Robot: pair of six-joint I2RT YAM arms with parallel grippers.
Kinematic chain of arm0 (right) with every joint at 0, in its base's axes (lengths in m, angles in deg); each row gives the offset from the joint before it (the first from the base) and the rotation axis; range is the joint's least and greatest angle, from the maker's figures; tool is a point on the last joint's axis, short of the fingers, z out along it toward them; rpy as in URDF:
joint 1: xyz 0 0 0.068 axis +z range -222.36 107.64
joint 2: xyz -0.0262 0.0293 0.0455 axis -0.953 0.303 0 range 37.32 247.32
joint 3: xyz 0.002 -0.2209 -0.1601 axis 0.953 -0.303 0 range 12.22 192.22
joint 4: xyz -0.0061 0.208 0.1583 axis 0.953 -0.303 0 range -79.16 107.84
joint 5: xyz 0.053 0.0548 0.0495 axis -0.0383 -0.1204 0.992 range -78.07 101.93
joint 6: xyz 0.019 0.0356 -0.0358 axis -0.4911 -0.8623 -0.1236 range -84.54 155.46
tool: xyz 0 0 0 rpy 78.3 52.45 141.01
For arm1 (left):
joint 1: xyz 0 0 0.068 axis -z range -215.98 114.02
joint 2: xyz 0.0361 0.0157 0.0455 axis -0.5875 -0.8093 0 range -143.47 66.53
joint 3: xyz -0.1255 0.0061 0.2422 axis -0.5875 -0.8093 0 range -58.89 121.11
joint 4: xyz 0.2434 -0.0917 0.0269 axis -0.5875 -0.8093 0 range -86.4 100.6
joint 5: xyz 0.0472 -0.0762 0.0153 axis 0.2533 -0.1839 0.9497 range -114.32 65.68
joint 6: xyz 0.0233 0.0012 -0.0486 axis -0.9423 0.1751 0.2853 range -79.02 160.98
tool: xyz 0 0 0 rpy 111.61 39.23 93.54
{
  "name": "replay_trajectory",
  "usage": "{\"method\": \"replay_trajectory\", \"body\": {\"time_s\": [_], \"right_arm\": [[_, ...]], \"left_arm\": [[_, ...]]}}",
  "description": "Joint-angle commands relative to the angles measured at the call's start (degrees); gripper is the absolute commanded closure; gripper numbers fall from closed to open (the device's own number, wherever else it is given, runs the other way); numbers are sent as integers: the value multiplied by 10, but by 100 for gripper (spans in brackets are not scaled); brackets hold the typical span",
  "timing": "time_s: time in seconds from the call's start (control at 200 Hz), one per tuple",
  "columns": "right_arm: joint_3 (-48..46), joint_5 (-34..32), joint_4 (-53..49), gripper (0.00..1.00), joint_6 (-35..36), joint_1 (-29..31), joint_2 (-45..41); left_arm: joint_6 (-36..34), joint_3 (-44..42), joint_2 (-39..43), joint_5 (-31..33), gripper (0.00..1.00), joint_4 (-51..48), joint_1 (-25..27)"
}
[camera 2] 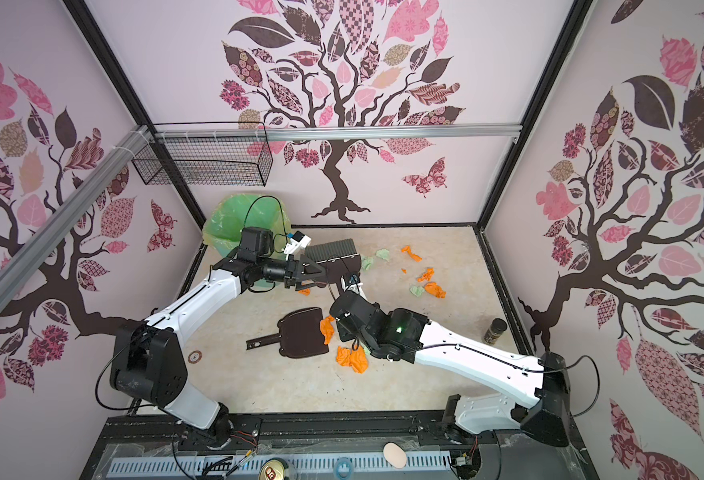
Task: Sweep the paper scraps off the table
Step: 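Lift the brush with the right gripper while the left gripper reaches over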
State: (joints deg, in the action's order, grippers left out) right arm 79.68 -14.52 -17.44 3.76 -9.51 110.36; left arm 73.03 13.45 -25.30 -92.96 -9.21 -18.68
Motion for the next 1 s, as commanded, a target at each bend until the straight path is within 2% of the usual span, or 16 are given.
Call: {"method": "replay_trajectory", "body": {"time_s": [0.0,0.19,0.36,0.44,0.53,0.62,0.7,0.785,0.87,0.93,0.995], "right_arm": [[29,-20,25,83,2,8,22],[39,-32,32,83,2,20,43],[36,-34,42,83,0,23,39],[31,-35,46,83,-1,23,33],[20,-33,56,83,-1,23,21],[3,-27,76,81,2,23,5],[-21,-18,106,73,4,23,-17],[-63,4,156,52,10,23,-58],[-120,53,236,36,26,23,-121],[-169,71,296,27,25,22,-180],[-220,79,348,22,28,22,-246]], "left_arm": [[17,20,0,9,28,28,7],[14,14,3,11,50,27,8],[9,12,3,5,66,28,8],[5,10,6,3,83,29,8],[8,6,7,-4,98,33,8],[11,3,9,-10,100,41,8],[11,-1,11,-17,100,46,8],[15,-4,12,-36,100,60,9],[15,-10,12,-62,100,83,8],[16,-18,14,-83,100,104,8],[24,-27,16,-104,100,136,8]]}}
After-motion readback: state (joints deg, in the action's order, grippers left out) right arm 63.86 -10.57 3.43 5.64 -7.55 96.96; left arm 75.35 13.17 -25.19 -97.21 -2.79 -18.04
